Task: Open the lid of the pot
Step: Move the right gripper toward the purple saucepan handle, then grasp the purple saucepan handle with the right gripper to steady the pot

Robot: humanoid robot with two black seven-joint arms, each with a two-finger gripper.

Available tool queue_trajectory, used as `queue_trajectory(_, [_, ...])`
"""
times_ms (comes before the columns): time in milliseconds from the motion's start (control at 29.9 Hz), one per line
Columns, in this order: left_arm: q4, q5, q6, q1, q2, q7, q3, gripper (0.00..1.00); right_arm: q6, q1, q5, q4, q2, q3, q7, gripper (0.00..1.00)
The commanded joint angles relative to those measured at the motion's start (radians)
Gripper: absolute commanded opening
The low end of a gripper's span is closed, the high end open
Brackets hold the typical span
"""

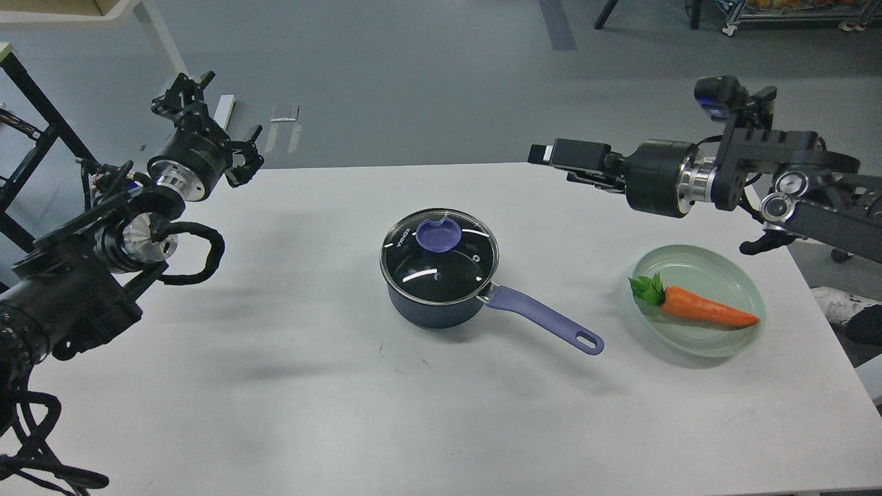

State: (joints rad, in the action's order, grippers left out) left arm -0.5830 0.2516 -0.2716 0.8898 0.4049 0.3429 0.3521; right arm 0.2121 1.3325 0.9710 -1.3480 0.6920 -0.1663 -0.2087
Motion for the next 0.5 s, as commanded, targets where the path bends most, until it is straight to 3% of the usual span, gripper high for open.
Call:
queue_trajectory(0, [0.0, -0.002, -0.003, -0.002, -0.003, 0.002, 0.001, 0.99, 0.0, 0.06, 0.09, -0.054, -0.002, -0.1, 0.008, 1.0])
queue_trajectory(301, [0.002, 0.0, -0.006, -0.002, 0.003, 0.007, 0.002, 0.99, 0.003, 0.226, 0.212, -0.209, -0.002, -0.364, 0.04, 0.97])
queue_trajectory(468, [0.0, 0.0, -0.008, 0.0, 0.009, 0.008, 0.002, 0.99, 0.006, 0.251, 0.272, -0.24, -0.003, -0.423, 0.041, 0.92])
